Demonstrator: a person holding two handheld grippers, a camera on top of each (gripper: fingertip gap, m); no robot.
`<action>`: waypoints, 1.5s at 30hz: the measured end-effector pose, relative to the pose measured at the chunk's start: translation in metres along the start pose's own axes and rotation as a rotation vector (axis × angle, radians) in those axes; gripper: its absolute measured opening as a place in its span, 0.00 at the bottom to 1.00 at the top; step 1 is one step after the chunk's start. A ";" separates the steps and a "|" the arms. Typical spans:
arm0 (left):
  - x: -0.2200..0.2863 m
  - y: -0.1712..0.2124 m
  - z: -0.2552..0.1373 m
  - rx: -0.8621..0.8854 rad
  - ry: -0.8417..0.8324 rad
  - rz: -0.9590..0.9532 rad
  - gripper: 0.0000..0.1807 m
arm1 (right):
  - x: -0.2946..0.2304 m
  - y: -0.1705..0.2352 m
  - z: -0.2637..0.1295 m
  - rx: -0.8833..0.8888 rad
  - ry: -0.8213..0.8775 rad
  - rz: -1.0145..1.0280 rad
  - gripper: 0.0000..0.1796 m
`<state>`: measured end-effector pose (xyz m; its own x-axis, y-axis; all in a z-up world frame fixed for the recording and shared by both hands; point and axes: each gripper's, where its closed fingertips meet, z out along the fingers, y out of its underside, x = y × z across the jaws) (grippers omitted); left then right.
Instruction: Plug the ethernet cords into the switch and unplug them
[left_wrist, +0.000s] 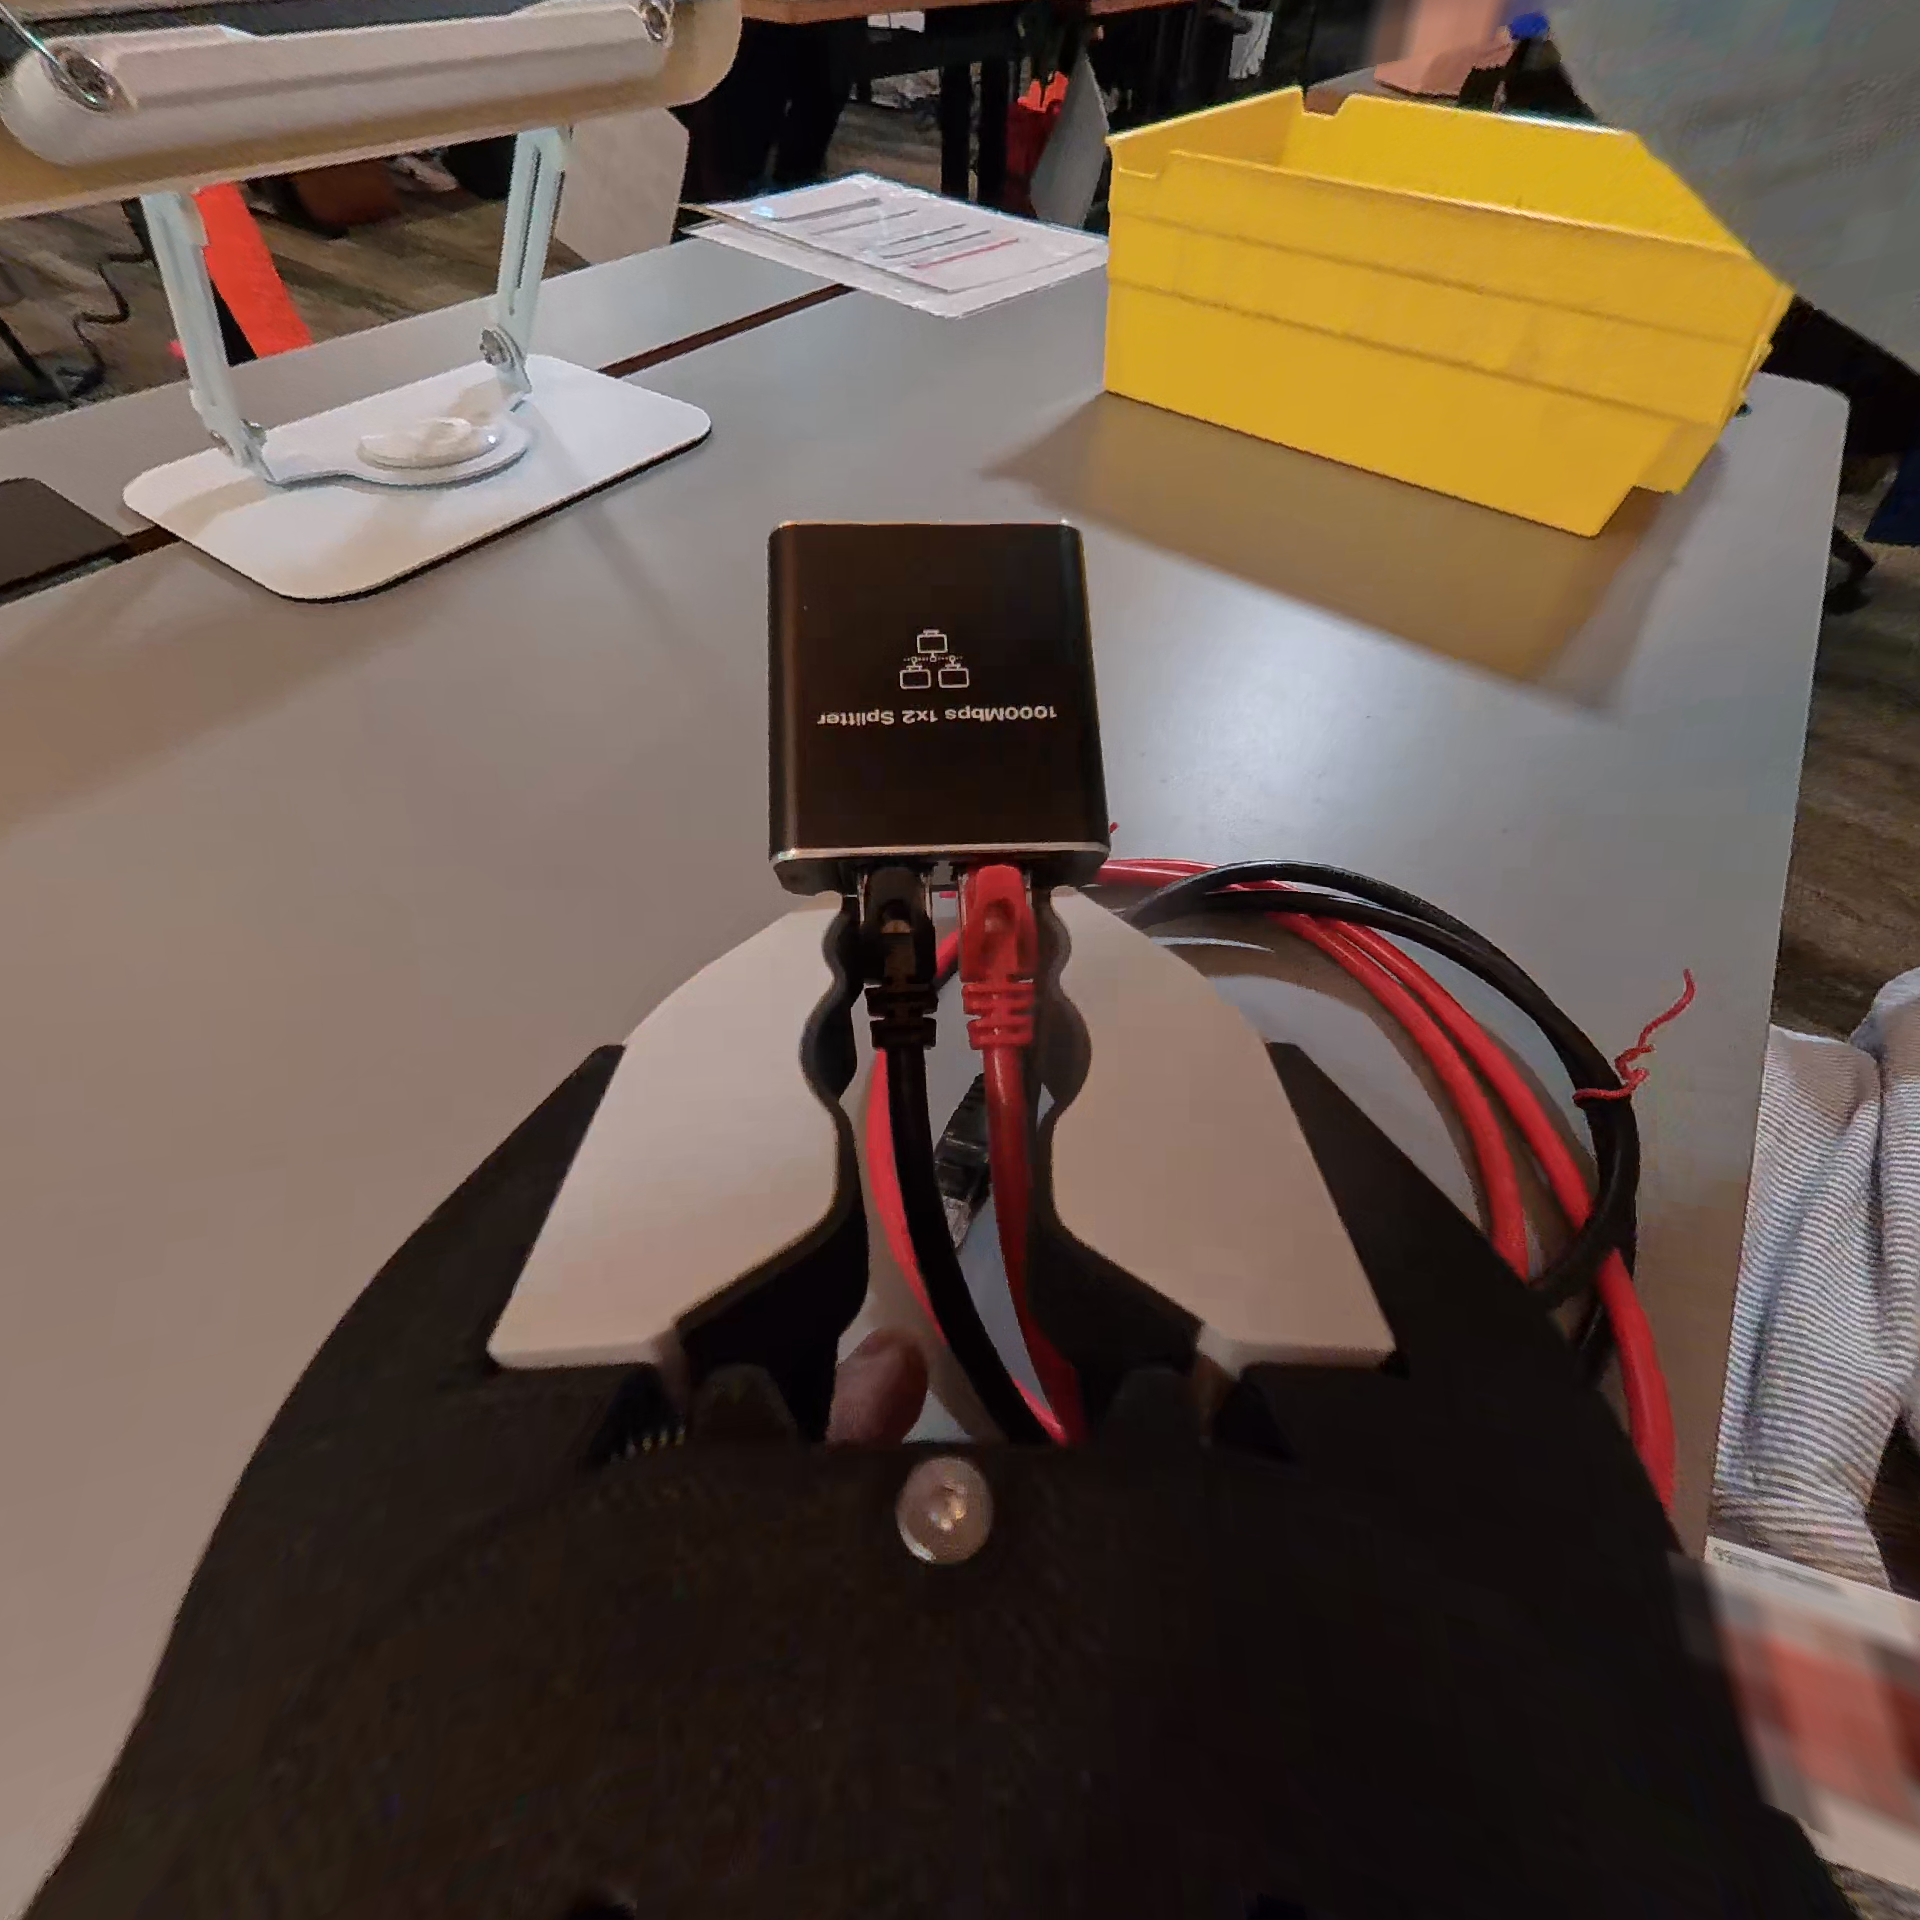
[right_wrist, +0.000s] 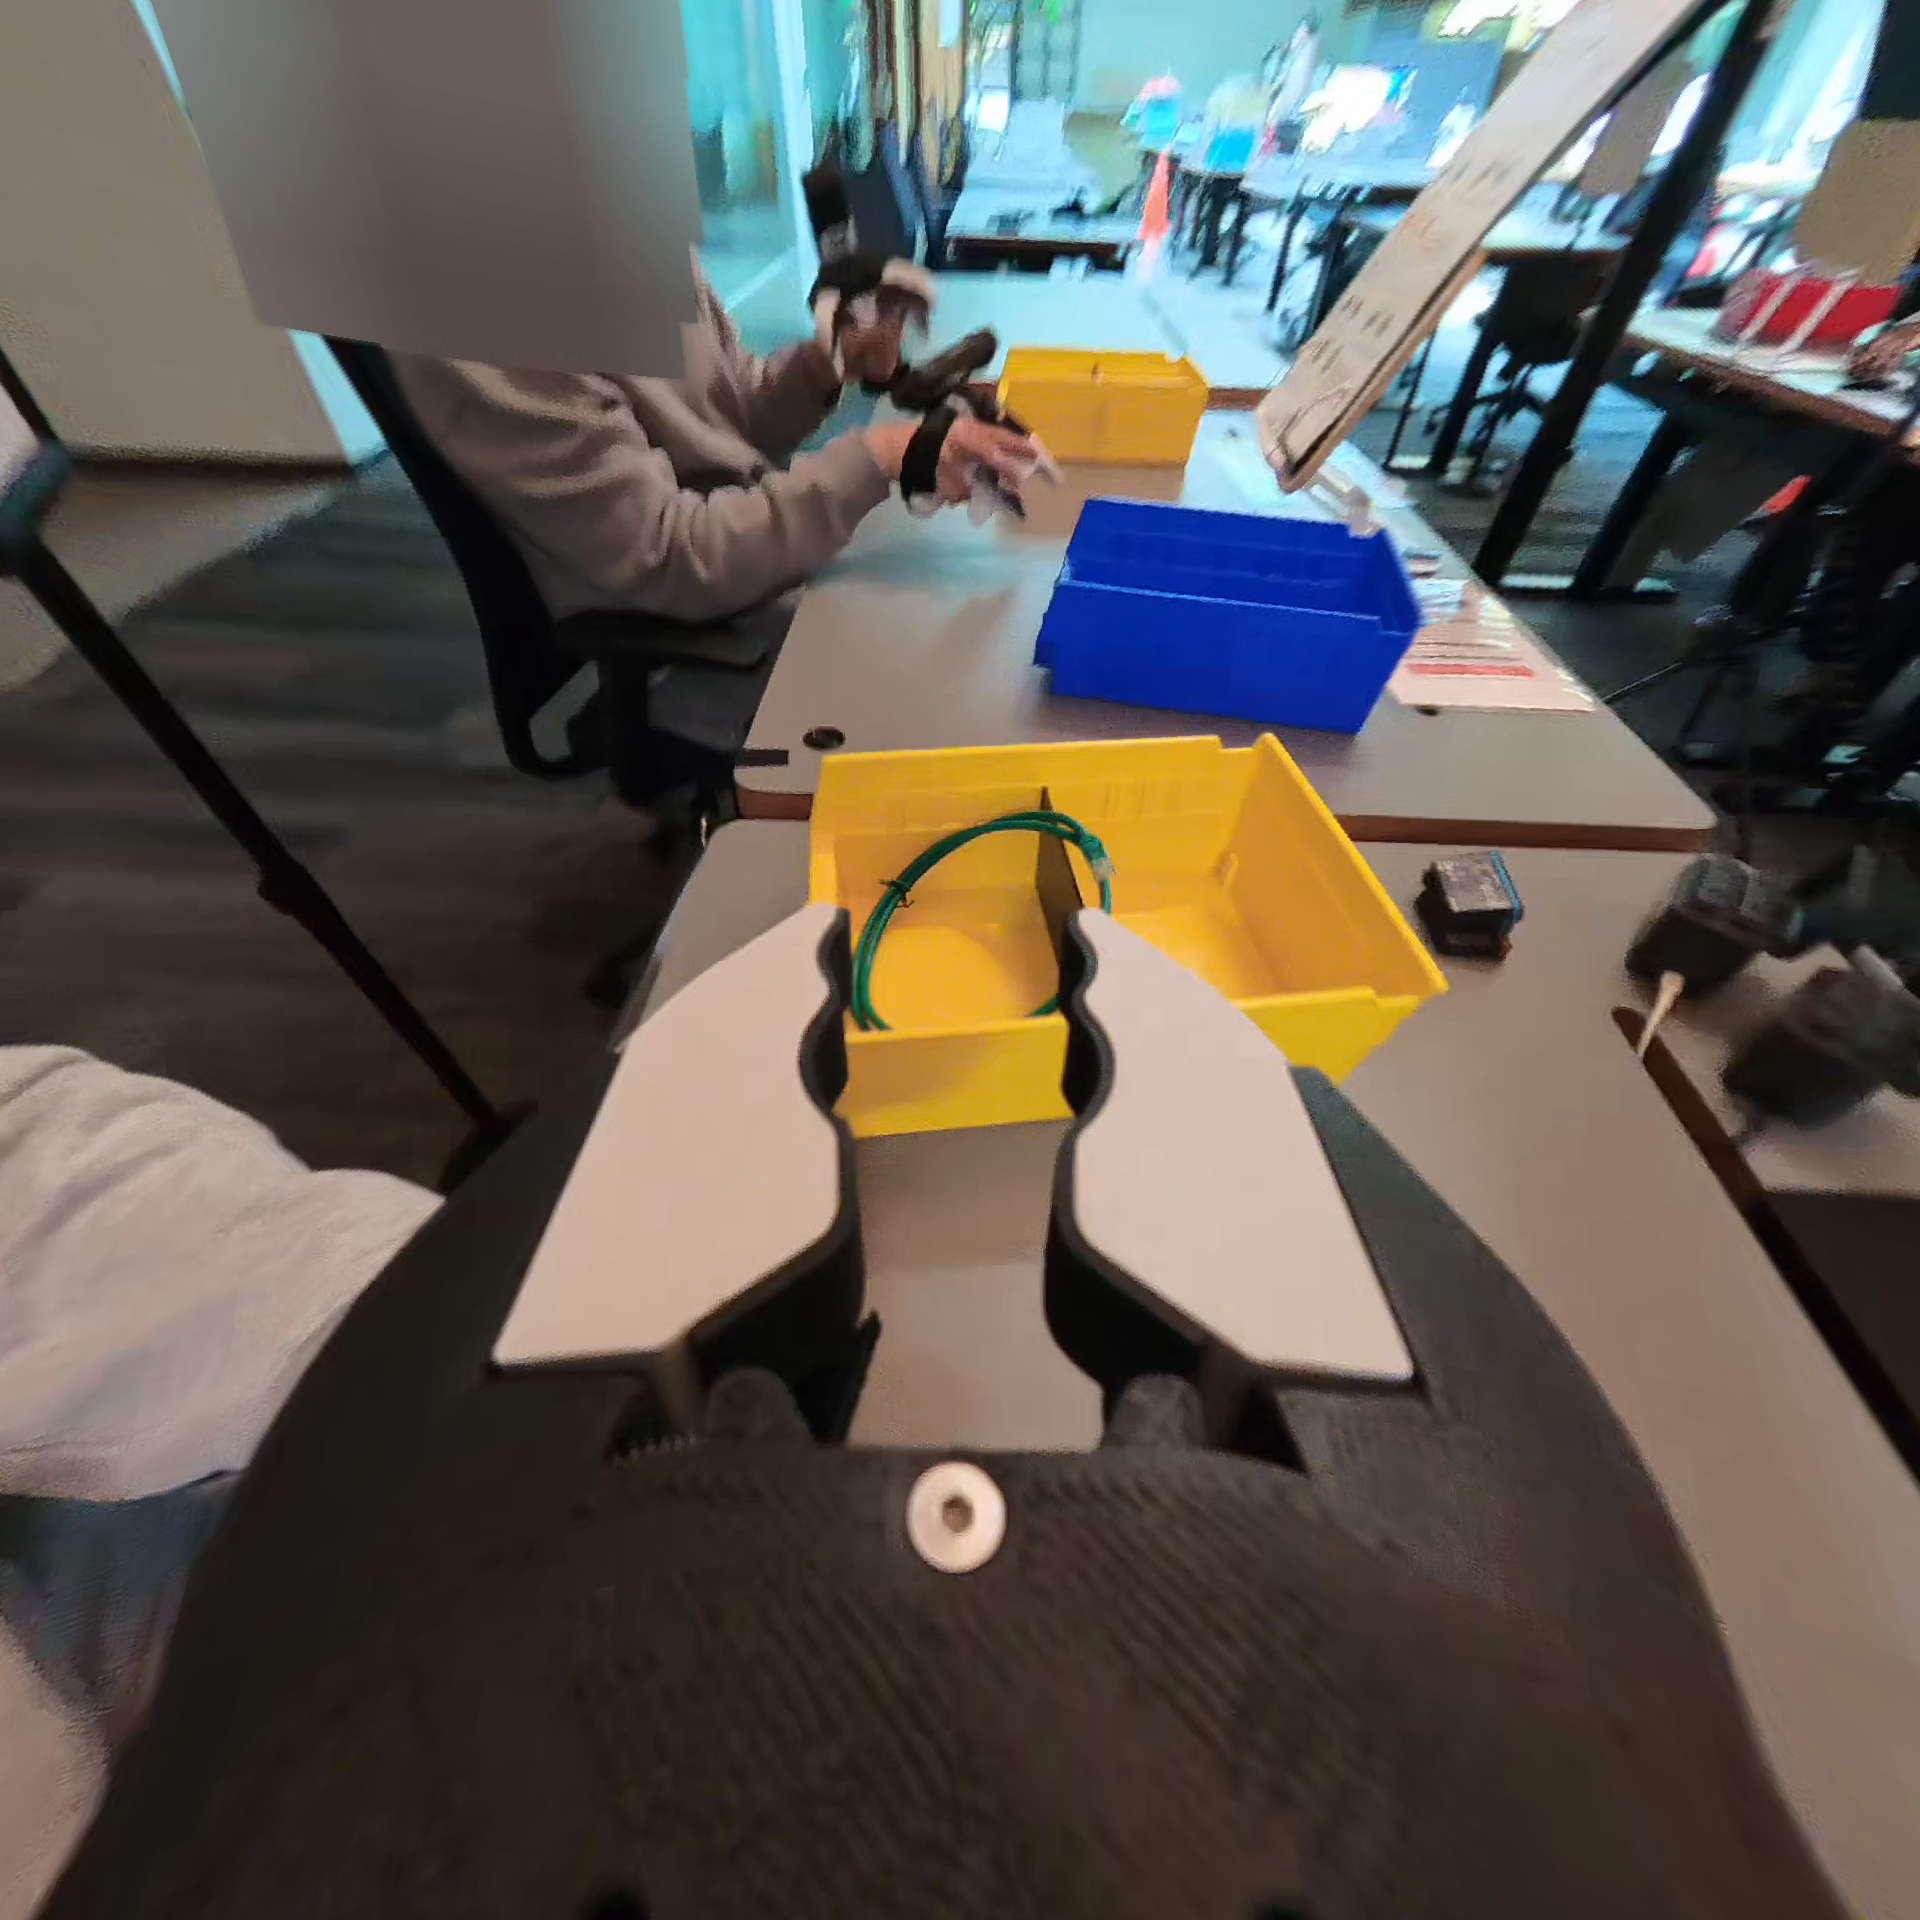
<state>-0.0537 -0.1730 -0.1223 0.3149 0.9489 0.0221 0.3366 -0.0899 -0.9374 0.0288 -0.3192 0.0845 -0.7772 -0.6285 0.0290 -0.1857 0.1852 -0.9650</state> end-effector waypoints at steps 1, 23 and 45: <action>0.001 0.000 0.000 0.001 0.007 -0.001 0.18 | 0.004 -0.002 0.021 -0.049 -0.014 -0.025 0.21; 0.008 -0.005 -0.003 0.045 0.039 0.083 0.18 | 0.074 0.132 0.254 -0.971 -0.111 -0.180 0.11; 0.010 0.000 0.002 0.000 0.007 0.137 0.18 | 0.117 -0.069 -0.119 0.119 0.272 0.252 0.07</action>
<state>-0.0525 -0.1631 -0.1226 0.3642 0.9255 -0.1041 0.2895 -0.2187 -0.9319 -0.1212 -0.3158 0.1861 -0.9235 -0.3486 -0.1604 0.0902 0.2091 -0.9737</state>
